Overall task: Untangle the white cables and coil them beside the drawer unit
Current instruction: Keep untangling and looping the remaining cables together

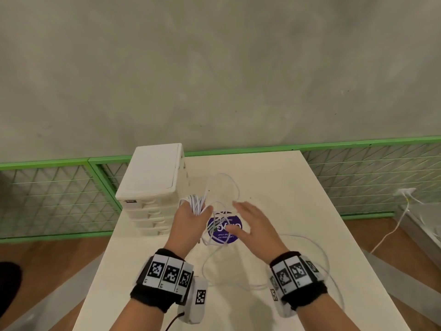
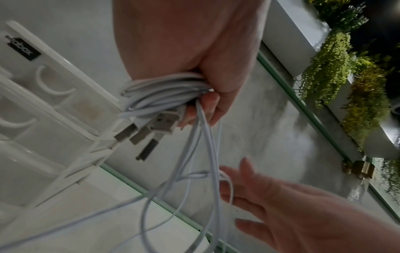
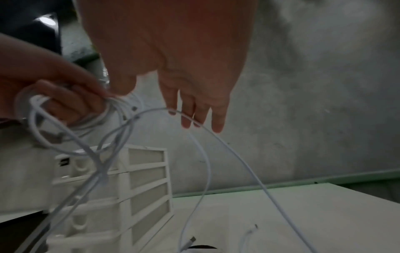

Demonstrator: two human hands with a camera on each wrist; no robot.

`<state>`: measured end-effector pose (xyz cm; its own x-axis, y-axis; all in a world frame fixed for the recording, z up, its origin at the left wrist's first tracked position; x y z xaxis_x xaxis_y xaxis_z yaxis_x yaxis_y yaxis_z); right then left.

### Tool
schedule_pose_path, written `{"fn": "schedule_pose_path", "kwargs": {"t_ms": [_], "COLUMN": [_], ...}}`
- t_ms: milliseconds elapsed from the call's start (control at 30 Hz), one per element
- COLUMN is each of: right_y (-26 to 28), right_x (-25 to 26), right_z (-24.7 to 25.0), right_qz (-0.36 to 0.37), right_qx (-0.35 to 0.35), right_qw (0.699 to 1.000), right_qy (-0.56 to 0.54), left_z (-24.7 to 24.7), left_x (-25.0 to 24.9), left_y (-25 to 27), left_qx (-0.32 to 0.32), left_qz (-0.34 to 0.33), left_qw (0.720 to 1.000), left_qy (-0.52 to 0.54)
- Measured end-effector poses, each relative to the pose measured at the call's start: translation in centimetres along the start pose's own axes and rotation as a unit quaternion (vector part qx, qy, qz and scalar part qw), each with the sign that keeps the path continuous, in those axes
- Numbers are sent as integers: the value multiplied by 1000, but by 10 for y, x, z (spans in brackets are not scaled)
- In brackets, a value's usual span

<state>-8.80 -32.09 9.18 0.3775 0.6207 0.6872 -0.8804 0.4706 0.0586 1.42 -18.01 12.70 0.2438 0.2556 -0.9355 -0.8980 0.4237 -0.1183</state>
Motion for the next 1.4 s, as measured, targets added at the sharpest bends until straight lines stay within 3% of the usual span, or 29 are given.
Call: {"fn": "schedule_pose_path", "kwargs": {"t_ms": [33,100,167,267,400,500,567,633,667,733,767,800,833,900,1000,1167,1233,1333,1400], "right_y": [-2,-5,-8,-1,16,19,12,5,4,4,5,5,4,1,0,11,10,3,4], "right_x": [1,-7,-34,-94,-143,-156,-142,-102,-72,-22,-6,1,1,-12,-55,-127,-135,-117,-93], "right_z": [-4,0,18,49,58,47,38,29,25,9,0,-7,-9,1,32,59,53,26,11], "right_qz": [16,9,-84,-260,-392,-453,-375,-197,-112,-33,-26,-29,-26,-41,-125,-277,-296,-292,-267], "right_qx": [2,-63,-166,-271,-280,-205,-225,-268,-238,-65,23,66,63,-18,-149,-315,-272,-140,-101], "right_qw": [1000,998,977,912,858,861,899,942,963,992,993,992,991,987,963,856,868,926,953], "right_qy": [24,-15,-108,-166,-179,-105,-22,-31,-58,-100,-109,-108,-113,-152,-186,-303,-292,-194,-105], "left_z": [-1,5,20,47,57,48,37,24,17,5,1,-1,0,10,32,48,46,33,22], "left_x": [-1,-2,0,9,18,18,14,9,6,0,-2,-4,-5,-3,7,21,22,15,7], "left_y": [1,1,-2,-6,-8,-9,-8,-5,-3,1,3,4,4,2,-2,-2,-2,1,5], "left_qx": [5,2,-23,-68,-70,-62,-45,-29,-21,-1,6,11,11,-3,-33,-67,-40,9,27], "left_qz": [-3,-1,10,20,27,32,36,37,34,23,18,15,16,21,40,60,61,51,37], "left_qw": [1000,1000,999,997,997,998,998,998,999,999,999,999,999,999,998,996,997,998,994], "left_qy": [1,-6,-20,-28,-18,5,20,29,28,33,41,45,43,29,22,12,10,43,97]}}
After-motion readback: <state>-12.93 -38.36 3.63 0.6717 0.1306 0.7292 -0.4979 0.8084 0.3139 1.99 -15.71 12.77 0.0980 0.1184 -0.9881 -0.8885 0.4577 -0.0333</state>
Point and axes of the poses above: each hand's wrist, its own y-axis away from the middle knuckle, its own z-axis out of the back of the hand, x = y × z, the point moved 3 cm from there along -y, towards the middle knuckle, and after that the axes turned 13 degrees about -z, right-handed, at the moved point
